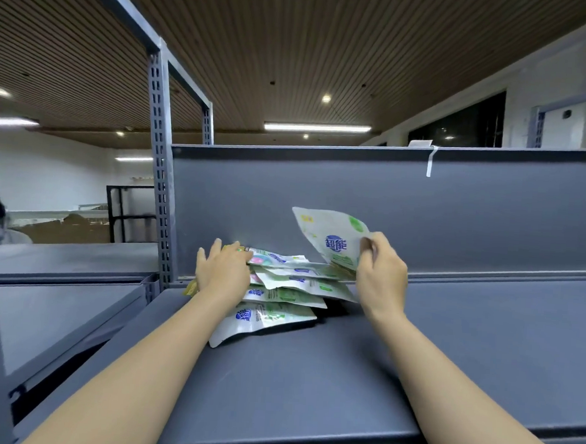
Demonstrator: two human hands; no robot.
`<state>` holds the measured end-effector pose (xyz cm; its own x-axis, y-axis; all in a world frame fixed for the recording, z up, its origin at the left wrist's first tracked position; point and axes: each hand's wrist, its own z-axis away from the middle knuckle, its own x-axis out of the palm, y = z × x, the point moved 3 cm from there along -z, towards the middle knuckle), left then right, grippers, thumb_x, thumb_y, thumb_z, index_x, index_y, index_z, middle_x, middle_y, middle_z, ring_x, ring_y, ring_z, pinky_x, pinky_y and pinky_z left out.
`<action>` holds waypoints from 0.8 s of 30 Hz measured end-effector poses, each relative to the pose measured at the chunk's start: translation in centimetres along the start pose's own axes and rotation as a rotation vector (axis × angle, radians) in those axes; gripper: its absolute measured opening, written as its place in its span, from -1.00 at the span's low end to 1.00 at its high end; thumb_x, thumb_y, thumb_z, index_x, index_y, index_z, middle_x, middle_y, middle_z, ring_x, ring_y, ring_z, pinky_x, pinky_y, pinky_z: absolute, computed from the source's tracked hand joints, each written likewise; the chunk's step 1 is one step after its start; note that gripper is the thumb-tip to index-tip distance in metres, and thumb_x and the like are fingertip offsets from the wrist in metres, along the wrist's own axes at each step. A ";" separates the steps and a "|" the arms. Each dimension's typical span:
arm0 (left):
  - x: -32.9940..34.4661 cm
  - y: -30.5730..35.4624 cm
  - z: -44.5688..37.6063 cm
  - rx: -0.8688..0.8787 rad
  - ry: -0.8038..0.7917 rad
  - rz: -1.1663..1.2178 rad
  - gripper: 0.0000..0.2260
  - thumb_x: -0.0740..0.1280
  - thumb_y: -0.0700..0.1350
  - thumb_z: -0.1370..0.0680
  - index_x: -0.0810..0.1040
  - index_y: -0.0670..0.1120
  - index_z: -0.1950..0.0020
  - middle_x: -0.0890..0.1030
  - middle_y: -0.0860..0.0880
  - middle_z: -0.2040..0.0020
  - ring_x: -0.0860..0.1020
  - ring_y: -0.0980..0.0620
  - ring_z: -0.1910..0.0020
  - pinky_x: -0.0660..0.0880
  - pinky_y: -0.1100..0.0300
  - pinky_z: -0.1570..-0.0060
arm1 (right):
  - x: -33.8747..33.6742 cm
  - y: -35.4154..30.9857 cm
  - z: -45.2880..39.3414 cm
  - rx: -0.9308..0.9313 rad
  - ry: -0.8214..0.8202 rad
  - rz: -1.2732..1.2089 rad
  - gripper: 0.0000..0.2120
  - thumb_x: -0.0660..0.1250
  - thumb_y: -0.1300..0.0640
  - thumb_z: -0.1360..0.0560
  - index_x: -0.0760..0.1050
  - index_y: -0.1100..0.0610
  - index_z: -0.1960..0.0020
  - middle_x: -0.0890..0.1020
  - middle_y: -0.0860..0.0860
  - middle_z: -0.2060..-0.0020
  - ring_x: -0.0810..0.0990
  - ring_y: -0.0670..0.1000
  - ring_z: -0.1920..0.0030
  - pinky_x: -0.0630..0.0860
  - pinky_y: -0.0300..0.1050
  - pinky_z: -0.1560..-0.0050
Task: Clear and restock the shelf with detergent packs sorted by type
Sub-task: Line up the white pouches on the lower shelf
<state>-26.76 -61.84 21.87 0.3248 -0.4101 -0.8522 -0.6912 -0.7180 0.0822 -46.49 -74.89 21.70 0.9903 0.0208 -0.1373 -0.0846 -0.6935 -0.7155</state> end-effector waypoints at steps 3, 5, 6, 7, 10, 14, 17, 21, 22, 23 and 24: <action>-0.4 0.2 0.2 0.040 0.076 -0.073 -0.63 0.09 -0.16 -0.62 0.44 0.16 -0.35 0.32 0.08 -0.46 0.09 -0.07 -0.50 -0.02 -0.05 -0.46 | -0.9 -0.4 0.1 0.000 0.135 -0.052 -0.83 0.11 0.11 -0.62 0.44 0.11 0.05 0.55 0.00 0.23 0.44 0.14 0.19 0.29 -0.07 0.23; -0.7 0.6 0.8 0.082 0.141 -0.109 -0.65 0.08 -0.14 -0.63 0.50 0.12 -0.31 0.38 0.06 -0.42 0.15 -0.06 -0.49 -0.03 -0.03 -0.45 | -1.5 -0.9 0.3 0.015 0.203 -0.077 -0.82 0.11 0.08 -0.63 0.45 0.11 0.03 0.55 -0.01 0.23 0.44 0.14 0.19 0.31 -0.07 0.21; -0.9 0.7 1.2 0.103 0.178 -0.115 -0.67 0.09 -0.15 -0.62 0.54 0.09 -0.27 0.42 0.04 -0.39 0.18 -0.06 -0.47 -0.04 -0.02 -0.45 | -1.8 -1.2 0.4 0.016 0.230 -0.085 -0.81 0.10 0.07 -0.63 0.45 0.11 0.02 0.55 -0.02 0.24 0.45 0.14 0.19 0.32 -0.06 0.21; -1.2 0.8 1.5 0.123 0.221 -0.103 -0.69 0.12 -0.16 -0.61 0.60 0.05 -0.21 0.47 0.01 -0.35 0.23 -0.08 -0.45 -0.02 -0.02 -0.45 | -2.2 -1.7 0.5 0.012 0.254 -0.090 -0.81 0.10 0.06 -0.63 0.44 0.12 0.02 0.54 -0.02 0.25 0.45 0.14 0.20 0.33 -0.06 0.21; -2.3 1.6 2.8 0.251 0.436 -0.051 -0.85 0.34 -0.26 -0.41 0.71 -0.12 0.21 0.66 -0.09 0.02 0.55 -0.16 -0.11 0.29 -0.08 -0.32 | -3.5 -2.7 1.1 -0.013 0.315 -0.109 -0.79 0.10 0.05 -0.63 0.43 0.15 0.02 0.52 -0.03 0.29 0.43 0.13 0.23 0.30 -0.07 0.22; -4.3 3.4 5.9 0.393 0.549 -0.036 -0.91 0.23 -0.22 -0.21 0.51 -0.12 0.46 0.55 -0.04 0.40 0.51 -0.12 0.35 0.48 0.10 0.17 | -5.2 -3.3 2.8 -0.056 0.366 -0.113 -0.78 0.11 0.05 -0.64 0.45 0.16 -0.01 0.50 -0.07 0.30 0.40 0.06 0.26 0.25 -0.12 0.25; -5.1 4.5 8.0 0.477 0.568 -0.013 -0.96 0.22 -0.21 -0.17 0.39 -0.10 0.45 0.46 -0.02 0.46 0.45 -0.11 0.42 0.33 0.17 0.36 | -6.2 -2.9 4.0 -0.043 0.373 -0.093 -0.77 0.10 0.05 -0.64 0.46 0.15 -0.05 0.51 -0.09 0.27 0.41 0.04 0.24 0.24 -0.13 0.24; -5.8 6.2 11.0 0.546 0.401 0.063 -0.88 0.26 -0.18 -0.38 0.32 -0.05 0.28 0.50 -0.05 0.27 0.45 -0.13 0.23 0.20 0.15 0.28 | -7.8 -2.8 4.9 -0.014 0.356 -0.038 -0.77 0.08 0.04 -0.64 0.45 0.14 -0.05 0.50 -0.08 0.25 0.38 0.07 0.23 0.22 -0.12 0.24; -5.7 6.6 11.6 0.550 0.314 0.055 -0.88 0.26 -0.16 -0.43 0.31 -0.04 0.24 0.50 -0.04 0.20 0.44 -0.11 0.16 0.20 0.15 0.25 | -8.1 -2.9 5.1 -0.009 0.352 -0.033 -0.77 0.08 0.04 -0.64 0.44 0.14 -0.05 0.50 -0.08 0.25 0.38 0.07 0.23 0.22 -0.12 0.24; -5.5 7.0 12.1 0.563 0.246 0.048 -0.89 0.26 -0.13 -0.44 0.32 -0.04 0.21 0.48 -0.03 0.14 0.43 -0.09 0.11 0.21 0.15 0.24 | -8.3 -2.9 5.3 -0.004 0.346 -0.030 -0.77 0.08 0.04 -0.64 0.44 0.14 -0.04 0.50 -0.08 0.26 0.39 0.07 0.23 0.23 -0.12 0.24; -5.3 7.3 12.5 0.573 0.171 0.050 -0.89 0.27 -0.11 -0.44 0.34 -0.05 0.20 0.47 -0.02 0.12 0.43 -0.08 0.08 0.24 0.14 0.24 | -8.4 -2.9 5.5 0.000 0.333 -0.026 -0.78 0.07 0.04 -0.64 0.44 0.14 -0.04 0.51 -0.07 0.26 0.39 0.07 0.23 0.24 -0.11 0.23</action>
<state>-41.63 -57.92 20.48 0.3494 -0.5547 -0.7552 -0.9309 -0.2971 -0.2124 -55.20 -69.10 21.13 0.9737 -0.1982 0.1122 -0.0591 -0.6955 -0.7161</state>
